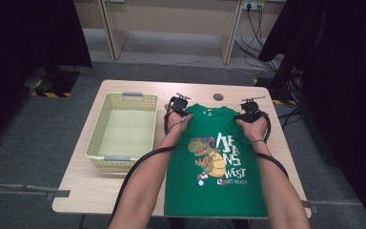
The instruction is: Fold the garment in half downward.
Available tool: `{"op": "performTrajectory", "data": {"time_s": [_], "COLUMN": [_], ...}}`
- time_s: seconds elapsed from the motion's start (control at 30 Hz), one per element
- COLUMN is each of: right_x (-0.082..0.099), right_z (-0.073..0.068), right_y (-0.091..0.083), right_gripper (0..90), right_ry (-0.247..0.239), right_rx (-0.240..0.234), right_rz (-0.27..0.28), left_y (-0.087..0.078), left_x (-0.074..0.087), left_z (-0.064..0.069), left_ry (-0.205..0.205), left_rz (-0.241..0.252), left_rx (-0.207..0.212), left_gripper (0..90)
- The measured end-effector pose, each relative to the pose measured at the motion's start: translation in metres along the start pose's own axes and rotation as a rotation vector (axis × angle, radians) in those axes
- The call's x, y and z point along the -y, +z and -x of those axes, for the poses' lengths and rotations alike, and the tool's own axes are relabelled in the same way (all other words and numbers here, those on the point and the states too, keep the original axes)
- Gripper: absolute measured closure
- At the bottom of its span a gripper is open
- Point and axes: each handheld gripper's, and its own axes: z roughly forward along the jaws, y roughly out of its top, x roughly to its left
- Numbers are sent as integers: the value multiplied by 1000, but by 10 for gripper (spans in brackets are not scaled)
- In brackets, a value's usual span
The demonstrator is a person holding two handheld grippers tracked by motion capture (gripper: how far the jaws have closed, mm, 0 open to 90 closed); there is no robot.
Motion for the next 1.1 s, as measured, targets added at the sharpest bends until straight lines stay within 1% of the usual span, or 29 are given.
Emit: {"op": "performTrajectory", "data": {"time_s": [0.03, 0.1, 0.23, 0.3, 0.37, 0.47, 0.63, 0.7, 0.73, 0.77, 0.8, 0.87, 0.93, 0.97, 1.0, 1.03, 1.07, 1.1], "right_x": [0, -1, -2, -2, -2, -2, -2, -2, -2, -3, -3, -5, -5, -6, -6, -6, -6, -6], "right_z": [0, -1, -1, -1, 0, 0, 2, 2, 2, 1, 0, 0, -1, 0, 1, 2, 2, 2], "right_y": [0, 0, 0, 0, -1, -5, -13, -16, -18, -21, -23, -29, -32, -37, -39, -41, -43, -43], "right_gripper": [734, 783, 828, 843, 849, 852, 852, 852, 852, 852, 852, 852, 852, 852, 851, 852, 851, 851], "right_ry": [0, -2, 1, 8, 18, 25, 48, 49, 49, 50, 52, 49, 50, 59, 60, 62, 63, 63], "right_rx": [-11, -27, -41, -48, -59, -75, -95, -97, -98, -100, -103, -108, -110, -112, -111, -111, -108, -108], "right_rz": [-1, -8, -14, -15, -10, 9, 44, 56, 62, 71, 79, 100, 105, 120, 124, 129, 132, 132], "left_y": [0, 0, -1, -1, -1, -5, -15, -19, -19, -22, -26, -31, -33, -37, -40, -40, -44, -44], "left_x": [0, 0, 1, 1, 1, 1, -1, -1, -1, -2, -5, -7, -9, -12, -14, -14, -16, -16], "left_z": [1, 2, 4, 4, 3, 3, 3, 4, 4, 4, 5, 6, 7, 8, 9, 9, 11, 11], "left_ry": [5, 10, 12, 7, 3, 3, -5, -9, -9, -8, -4, -10, -12, -12, -10, -10, 1, 1], "left_rz": [1, 5, 8, 10, 11, 28, 85, 104, 104, 117, 142, 162, 171, 191, 201, 201, 217, 217], "left_rx": [8, 23, 55, 62, 64, 69, 87, 93, 93, 96, 101, 108, 109, 115, 117, 117, 117, 117], "left_gripper": [588, 653, 779, 818, 833, 838, 839, 839, 839, 840, 839, 840, 839, 839, 840, 839, 839, 840]}}
